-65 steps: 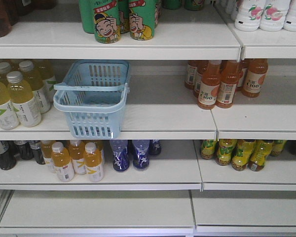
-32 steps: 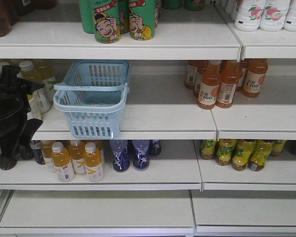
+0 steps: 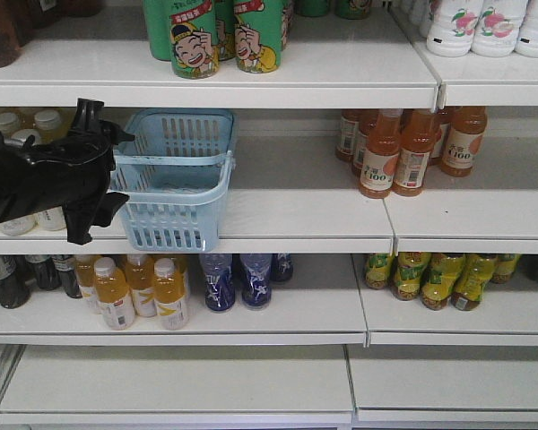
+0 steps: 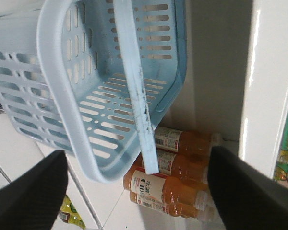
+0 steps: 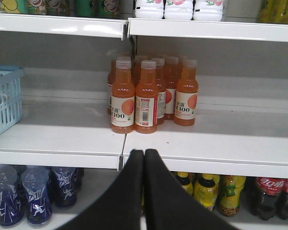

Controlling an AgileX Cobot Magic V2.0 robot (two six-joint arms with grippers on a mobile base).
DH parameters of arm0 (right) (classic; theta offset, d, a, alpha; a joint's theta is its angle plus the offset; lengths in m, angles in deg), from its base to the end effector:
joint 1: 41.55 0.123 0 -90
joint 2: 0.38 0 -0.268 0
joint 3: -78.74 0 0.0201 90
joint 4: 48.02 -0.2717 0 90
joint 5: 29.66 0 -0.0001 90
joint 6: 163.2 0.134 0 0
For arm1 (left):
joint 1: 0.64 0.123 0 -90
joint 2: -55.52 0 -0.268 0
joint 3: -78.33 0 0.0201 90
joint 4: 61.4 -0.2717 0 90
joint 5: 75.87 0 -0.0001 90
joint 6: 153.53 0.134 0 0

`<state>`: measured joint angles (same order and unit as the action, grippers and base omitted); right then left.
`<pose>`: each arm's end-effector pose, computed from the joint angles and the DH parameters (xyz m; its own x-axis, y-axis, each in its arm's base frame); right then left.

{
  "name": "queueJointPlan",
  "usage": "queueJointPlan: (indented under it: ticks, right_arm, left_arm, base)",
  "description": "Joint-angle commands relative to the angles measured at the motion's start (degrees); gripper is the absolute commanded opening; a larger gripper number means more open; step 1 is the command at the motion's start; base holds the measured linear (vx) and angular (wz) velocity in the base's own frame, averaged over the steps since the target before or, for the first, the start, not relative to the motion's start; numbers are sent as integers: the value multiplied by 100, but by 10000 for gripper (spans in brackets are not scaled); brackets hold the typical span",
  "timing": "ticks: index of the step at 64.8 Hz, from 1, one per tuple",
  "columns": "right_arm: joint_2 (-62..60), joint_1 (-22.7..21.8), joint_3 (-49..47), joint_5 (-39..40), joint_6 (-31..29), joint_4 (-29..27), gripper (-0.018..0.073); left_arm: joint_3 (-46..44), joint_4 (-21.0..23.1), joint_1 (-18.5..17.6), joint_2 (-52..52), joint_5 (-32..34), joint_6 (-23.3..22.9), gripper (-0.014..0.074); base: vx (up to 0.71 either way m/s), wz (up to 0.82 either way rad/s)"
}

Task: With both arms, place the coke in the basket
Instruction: 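Reach the left gripper to the basket handle and grasp it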

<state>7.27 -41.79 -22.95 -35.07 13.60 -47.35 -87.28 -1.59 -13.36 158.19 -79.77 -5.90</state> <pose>0.1380 -0.0007 0.1946 -0.0242 -0.0673 -0.9974 0.0037 0.9977 -0.0674 0.4146 -0.1017 0.2138 -0.2522 -0.9657 0.0609 -0.4829 0.0711 -0.8728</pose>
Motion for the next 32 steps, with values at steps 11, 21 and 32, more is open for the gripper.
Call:
queueJointPlan:
  ticks: [11, 21, 32]
  right_arm:
    - [-73, -21, 46, 440, -12, 38, -10]
    - [-73, -21, 46, 440, -12, 38, -10]
    - [-73, -21, 46, 440, -12, 38, -10]
  left_arm:
    - [-969, 57, -48, 518, 116, -52, 575]
    - [-1345, 57, -48, 882, 128, -52, 575]
    - [-1657, 269, -41, 1267, 128, -57, 563]
  base:
    - [0, 0]
    - [0, 0]
    - [0, 0]
